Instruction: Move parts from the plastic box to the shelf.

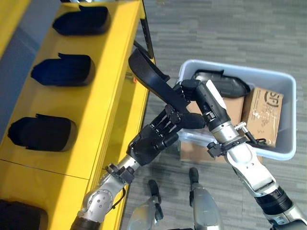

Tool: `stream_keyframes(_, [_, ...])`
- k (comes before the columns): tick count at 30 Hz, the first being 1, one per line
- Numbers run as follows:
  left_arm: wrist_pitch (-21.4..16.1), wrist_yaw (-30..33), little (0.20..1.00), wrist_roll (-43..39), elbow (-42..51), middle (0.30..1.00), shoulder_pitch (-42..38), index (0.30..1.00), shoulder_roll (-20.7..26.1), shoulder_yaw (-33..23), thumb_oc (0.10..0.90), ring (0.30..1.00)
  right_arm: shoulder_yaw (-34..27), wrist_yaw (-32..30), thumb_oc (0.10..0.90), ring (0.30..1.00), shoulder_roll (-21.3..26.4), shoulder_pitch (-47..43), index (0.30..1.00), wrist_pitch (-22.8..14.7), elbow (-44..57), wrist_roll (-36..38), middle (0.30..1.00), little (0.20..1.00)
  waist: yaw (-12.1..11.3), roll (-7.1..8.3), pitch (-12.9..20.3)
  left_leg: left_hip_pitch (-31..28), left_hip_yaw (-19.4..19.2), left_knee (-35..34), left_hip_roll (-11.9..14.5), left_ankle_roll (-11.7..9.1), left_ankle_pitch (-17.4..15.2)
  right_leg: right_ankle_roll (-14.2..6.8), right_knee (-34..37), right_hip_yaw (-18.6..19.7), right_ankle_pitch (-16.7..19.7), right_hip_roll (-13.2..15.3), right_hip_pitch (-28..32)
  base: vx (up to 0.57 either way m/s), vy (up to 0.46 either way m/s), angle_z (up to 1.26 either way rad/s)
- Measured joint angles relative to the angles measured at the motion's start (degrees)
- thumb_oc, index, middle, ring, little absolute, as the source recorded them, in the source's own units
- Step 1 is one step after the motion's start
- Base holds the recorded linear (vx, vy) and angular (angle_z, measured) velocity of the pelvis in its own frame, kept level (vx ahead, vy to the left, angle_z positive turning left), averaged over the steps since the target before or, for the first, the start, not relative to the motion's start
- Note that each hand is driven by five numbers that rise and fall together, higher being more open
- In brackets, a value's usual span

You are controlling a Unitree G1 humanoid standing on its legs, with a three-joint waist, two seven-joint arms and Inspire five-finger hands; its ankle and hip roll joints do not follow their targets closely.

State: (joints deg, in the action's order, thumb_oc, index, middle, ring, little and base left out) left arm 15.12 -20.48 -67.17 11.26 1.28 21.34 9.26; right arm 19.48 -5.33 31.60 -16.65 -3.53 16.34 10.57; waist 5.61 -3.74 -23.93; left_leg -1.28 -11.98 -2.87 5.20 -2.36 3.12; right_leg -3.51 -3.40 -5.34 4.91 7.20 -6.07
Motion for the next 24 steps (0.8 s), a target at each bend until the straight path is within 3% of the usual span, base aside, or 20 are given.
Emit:
stream_keyframes(9, [1.4, 0.0, 1.000, 2.7, -0.2, 1.000, 4.4, 1.000, 0.8, -1.1, 0.900, 1.000, -0.8, 6.6, 0.400, 0.300, 0.9, 6.5, 0.300, 0.6, -0.1, 0.7, 0.300, 0.300, -1.5, 2.81, 6.5, -4.4, 2.0, -1.6, -0.3, -0.1, -0.7, -0.4, 4.5, -0.8, 0.4, -0.1, 7.1, 0.14, 0.013, 0.12])
stream_keyframes(14, [3.7, -0.1, 1.000, 4.5, -1.6, 1.000, 5.8, 1.000, 1.1, -2.7, 0.900, 1.000, -3.7, 8.9, 0.400, 0.300, 3.1, 13.7, 0.300, 2.4, -0.5, -0.7, 0.300, 0.300, -1.3, 3.35, 10.1, -3.9, 6.7, -1.8, -0.6, 0.3, -1.1, -1.9, 4.5, 5.1, -1.4, -0.1, 9.1, 0.08, -0.039, 0.45])
stream_keyframes(16, [3.8, -0.1, 1.000, 5.2, -2.0, 1.000, 6.0, 1.000, 1.4, -3.1, 0.900, 1.000, -5.5, 9.0, 0.400, 0.300, 3.4, 15.9, 0.300, 3.1, -0.5, -1.2, 0.300, 0.300, -0.7, 3.16, 10.2, -3.4, 8.5, -1.9, -0.5, 0.4, -0.7, -2.0, 4.4, 7.0, -1.6, -0.4, 9.6, 0.02, -0.100, 0.46])
stream_keyframes(18, [4.9, -0.9, 1.000, 5.9, -2.2, 1.000, 6.1, 1.000, 1.6, -2.8, 0.900, 1.000, -8.5, 8.5, 0.400, 0.300, 3.4, 19.4, 0.300, 3.4, -0.5, -1.2, 0.300, 0.300, 1.2, 2.73, 10.5, -2.1, 13.3, -1.8, -0.5, 0.9, -0.1, -2.0, 1.9, 12.0, -3.8, -1.4, 9.2, -0.03, -0.143, 1.04])
stream_keyframes(19, [5.4, -2.0, 1.000, 5.9, -1.7, 1.000, 6.8, 1.000, 3.0, -2.6, 0.900, 1.000, -10.0, 8.0, 0.400, 0.300, 3.4, 21.8, 0.300, 3.8, -0.5, -1.2, 0.300, 0.300, 2.3, 2.99, 10.8, -1.4, 15.6, -1.6, -0.5, 1.6, 0.4, -2.1, -0.6, 15.5, -6.3, -1.8, 8.4, -0.14, -0.184, 1.17])
stream_keyframes(20, [5.5, -2.7, 1.000, 6.1, -1.6, 1.000, 7.5, 1.000, 3.8, -3.0, 0.900, 1.000, -10.7, 7.8, 0.400, 0.300, 3.4, 23.3, 0.300, 4.2, -0.5, -1.2, 0.300, 0.300, 2.0, 3.39, 11.1, -1.0, 16.8, -1.5, -0.4, 1.4, 0.8, -2.4, -1.2, 17.1, -8.2, -2.1, 8.4, -0.15, -0.180, 0.88])
stream_keyframes(23, [5.7, -2.8, 1.000, 6.7, -1.8, 1.000, 8.3, 1.000, 3.2, -3.1, 0.900, 1.000, -10.6, 7.4, 0.400, 0.300, 3.4, 23.2, 0.300, 4.9, -1.5, -1.2, 0.300, 0.300, 1.9, 1.52, 11.3, 1.6, 19.6, -1.4, 1.7, 1.8, 3.0, -1.0, -5.7, 15.3, -10.0, -5.3, 5.3, -0.15, -0.193, 0.50])
stream_keyframes(24, [5.7, -3.1, 1.000, 6.7, -1.8, 1.000, 8.1, 1.000, 1.8, -2.3, 0.900, 1.000, -10.0, 6.9, 0.400, 0.300, 3.4, 22.6, 0.300, 4.9, -2.1, -1.3, 0.300, 0.300, 1.6, 1.01, 11.3, 2.8, 20.6, -1.1, 2.4, 3.1, 4.6, 0.2, -9.1, 14.2, -11.4, -6.7, 3.3, -0.15, -0.175, 0.50])
